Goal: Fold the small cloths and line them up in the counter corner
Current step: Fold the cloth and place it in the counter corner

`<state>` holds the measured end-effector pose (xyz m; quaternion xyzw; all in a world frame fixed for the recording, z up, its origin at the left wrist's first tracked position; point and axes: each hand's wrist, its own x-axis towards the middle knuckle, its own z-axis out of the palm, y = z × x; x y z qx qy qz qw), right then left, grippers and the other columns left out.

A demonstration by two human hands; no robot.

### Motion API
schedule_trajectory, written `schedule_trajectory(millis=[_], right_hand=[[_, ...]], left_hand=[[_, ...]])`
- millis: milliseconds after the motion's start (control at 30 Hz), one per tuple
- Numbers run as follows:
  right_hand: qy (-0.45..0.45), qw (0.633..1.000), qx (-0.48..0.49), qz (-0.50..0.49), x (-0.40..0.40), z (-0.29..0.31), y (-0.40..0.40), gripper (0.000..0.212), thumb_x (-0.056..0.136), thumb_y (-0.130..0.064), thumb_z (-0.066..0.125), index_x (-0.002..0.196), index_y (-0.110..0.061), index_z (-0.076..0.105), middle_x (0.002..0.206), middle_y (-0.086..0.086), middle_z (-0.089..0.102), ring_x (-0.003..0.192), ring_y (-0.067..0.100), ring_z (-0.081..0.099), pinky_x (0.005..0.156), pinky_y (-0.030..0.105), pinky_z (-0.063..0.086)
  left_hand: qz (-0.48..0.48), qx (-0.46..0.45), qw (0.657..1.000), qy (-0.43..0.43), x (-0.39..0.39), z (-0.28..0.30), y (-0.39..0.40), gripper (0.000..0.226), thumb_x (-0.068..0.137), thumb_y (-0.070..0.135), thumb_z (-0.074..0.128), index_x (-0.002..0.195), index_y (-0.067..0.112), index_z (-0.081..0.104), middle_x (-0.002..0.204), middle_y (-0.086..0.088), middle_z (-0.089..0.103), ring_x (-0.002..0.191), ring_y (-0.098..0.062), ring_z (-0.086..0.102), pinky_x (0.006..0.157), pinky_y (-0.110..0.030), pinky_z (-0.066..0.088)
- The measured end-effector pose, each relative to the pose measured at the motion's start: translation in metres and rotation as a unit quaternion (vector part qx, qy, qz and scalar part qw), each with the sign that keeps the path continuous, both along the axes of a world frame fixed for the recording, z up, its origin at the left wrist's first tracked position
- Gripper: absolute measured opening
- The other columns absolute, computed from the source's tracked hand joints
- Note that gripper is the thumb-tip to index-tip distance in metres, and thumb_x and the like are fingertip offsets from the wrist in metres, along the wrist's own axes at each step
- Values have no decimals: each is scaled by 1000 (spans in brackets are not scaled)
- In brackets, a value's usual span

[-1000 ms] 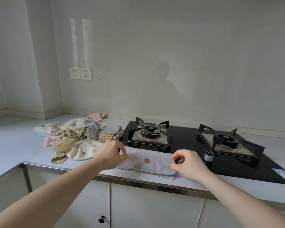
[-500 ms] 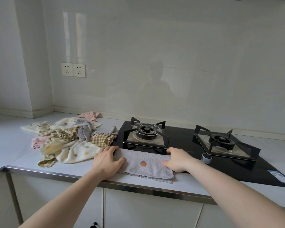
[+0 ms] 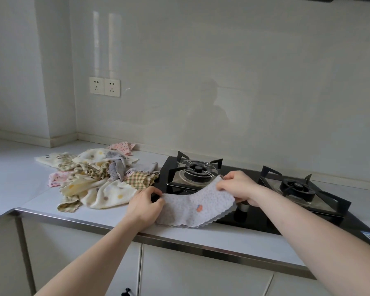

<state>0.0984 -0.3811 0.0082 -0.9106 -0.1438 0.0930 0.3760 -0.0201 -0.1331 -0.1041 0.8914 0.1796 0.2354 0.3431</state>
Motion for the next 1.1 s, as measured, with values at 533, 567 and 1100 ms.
schedule_trajectory(millis=[533, 567, 1100], right_hand=[[88, 986, 109, 90, -43, -37, 101, 54, 85, -4, 71, 134, -19, 53, 118, 6, 57, 90, 24, 72, 64, 34, 64], [99, 984, 108, 104, -44, -39, 102, 54, 86, -5, 71, 135, -18, 52, 119, 8, 59, 89, 24, 72, 64, 34, 64], [-13, 1000, -7, 18, -7, -69, 72, 67, 86, -41, 73, 145, -17, 51, 145, 2, 54, 129, 23, 54, 106, 37, 48]], left_hand=[[-4, -105, 993, -49, -1, 0, 6, 26, 92, 14, 53, 108, 26, 69, 106, 10, 69, 98, -8, 62, 79, -25, 50], [-3, -110, 993, -52, 0, 0, 7, 25, 93, 15, 53, 108, 26, 68, 105, 10, 69, 98, -8, 62, 76, -24, 49], [20, -11, 998, 62, 7, 2, 3, 89, 75, 55, 71, 154, 39, 35, 138, 12, 60, 139, -20, 37, 114, -41, 38]])
